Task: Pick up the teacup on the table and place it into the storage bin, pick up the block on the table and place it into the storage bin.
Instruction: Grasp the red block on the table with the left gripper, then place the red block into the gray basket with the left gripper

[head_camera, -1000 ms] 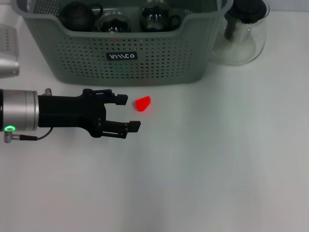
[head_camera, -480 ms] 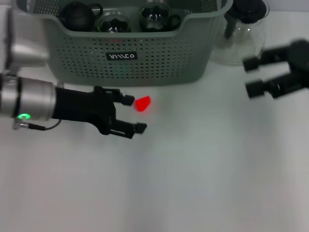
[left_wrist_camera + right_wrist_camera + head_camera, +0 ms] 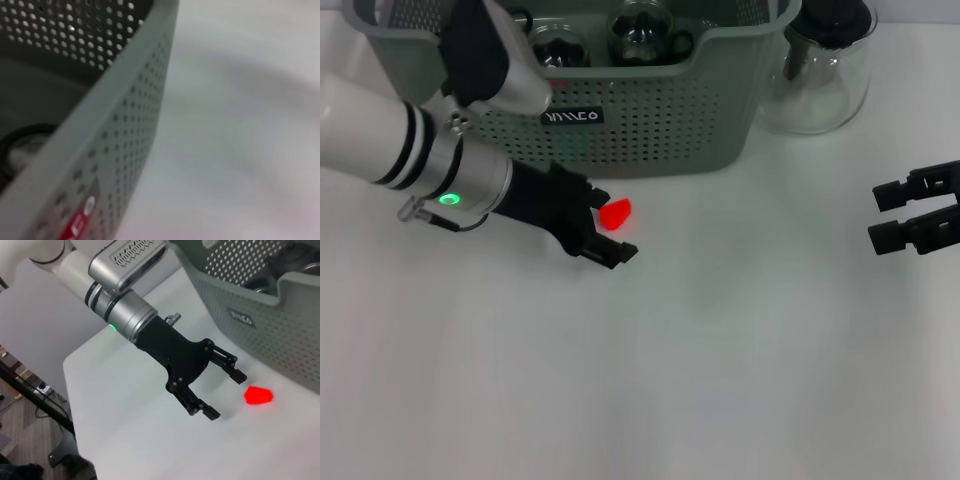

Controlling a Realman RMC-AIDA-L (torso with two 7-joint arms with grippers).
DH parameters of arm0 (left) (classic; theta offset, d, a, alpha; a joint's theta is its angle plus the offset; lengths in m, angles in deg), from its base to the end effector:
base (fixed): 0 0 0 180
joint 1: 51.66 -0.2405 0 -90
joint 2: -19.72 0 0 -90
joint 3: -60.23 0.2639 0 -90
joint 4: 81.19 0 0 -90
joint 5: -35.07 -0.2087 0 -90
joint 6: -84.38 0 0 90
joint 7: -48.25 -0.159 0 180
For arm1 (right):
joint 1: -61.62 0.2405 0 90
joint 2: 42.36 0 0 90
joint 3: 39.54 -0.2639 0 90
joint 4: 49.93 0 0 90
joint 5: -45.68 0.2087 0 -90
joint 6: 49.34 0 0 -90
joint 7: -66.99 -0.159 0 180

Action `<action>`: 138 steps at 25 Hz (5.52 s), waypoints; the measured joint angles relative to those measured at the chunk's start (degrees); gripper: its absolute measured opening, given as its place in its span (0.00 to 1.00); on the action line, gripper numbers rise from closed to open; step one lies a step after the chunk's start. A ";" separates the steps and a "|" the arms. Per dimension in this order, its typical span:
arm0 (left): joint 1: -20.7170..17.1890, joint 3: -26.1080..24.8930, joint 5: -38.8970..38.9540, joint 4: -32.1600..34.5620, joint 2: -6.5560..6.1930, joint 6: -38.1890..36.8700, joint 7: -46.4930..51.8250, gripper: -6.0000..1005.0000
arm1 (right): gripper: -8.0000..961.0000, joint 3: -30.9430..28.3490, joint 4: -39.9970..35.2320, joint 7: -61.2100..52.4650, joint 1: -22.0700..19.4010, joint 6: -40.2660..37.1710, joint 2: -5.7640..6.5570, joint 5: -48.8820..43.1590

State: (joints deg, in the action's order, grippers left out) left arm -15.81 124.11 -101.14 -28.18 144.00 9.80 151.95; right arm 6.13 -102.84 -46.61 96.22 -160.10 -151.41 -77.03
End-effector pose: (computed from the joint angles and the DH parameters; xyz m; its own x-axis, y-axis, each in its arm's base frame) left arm -0.2228 0.3669 -0.0730 0.9308 0.3652 -0.0190 0.3514 -0.9077 -0.2293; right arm 0.2370 0.3332 0.0671 0.7740 -0.6112 -0.1654 -0.6047 -0.7910 0.0932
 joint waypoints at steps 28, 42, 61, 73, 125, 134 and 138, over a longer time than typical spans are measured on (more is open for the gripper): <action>1.20 6.53 -1.95 -4.18 0.18 11.74 5.60 0.58 | 0.97 -0.14 0.71 1.54 -0.07 1.39 -0.52 -0.16; 1.72 6.75 -1.51 -5.77 0.27 13.72 6.04 0.52 | 0.97 -0.14 0.70 1.70 -0.05 1.45 -0.63 -0.15; 2.13 10.79 -1.96 -5.64 0.11 15.70 12.05 0.28 | 0.97 -1.47 0.35 2.42 -0.06 1.52 -0.63 -0.15; -3.66 -10.95 18.63 9.91 -0.71 -20.78 12.64 0.28 | 0.97 -1.96 0.66 2.37 -0.53 1.08 -0.27 -0.15; 20.76 -7.43 -19.81 -4.30 -4.41 17.07 39.22 0.36 | 0.97 -2.16 0.70 0.54 0.96 1.61 -0.72 -2.28; 13.57 -8.10 -13.84 14.86 -3.08 8.84 36.80 0.58 | 0.97 -2.52 0.72 1.41 0.39 1.53 -0.72 -2.22; 4.62 -11.02 3.69 26.86 -1.09 -0.63 28.21 0.70 | 0.97 -2.62 0.77 2.56 0.38 1.06 -0.75 -1.84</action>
State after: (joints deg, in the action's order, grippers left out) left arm -11.19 113.09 -97.45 -1.32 142.91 9.17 180.16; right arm 3.51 -102.07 -44.05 96.60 -159.04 -152.16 -78.87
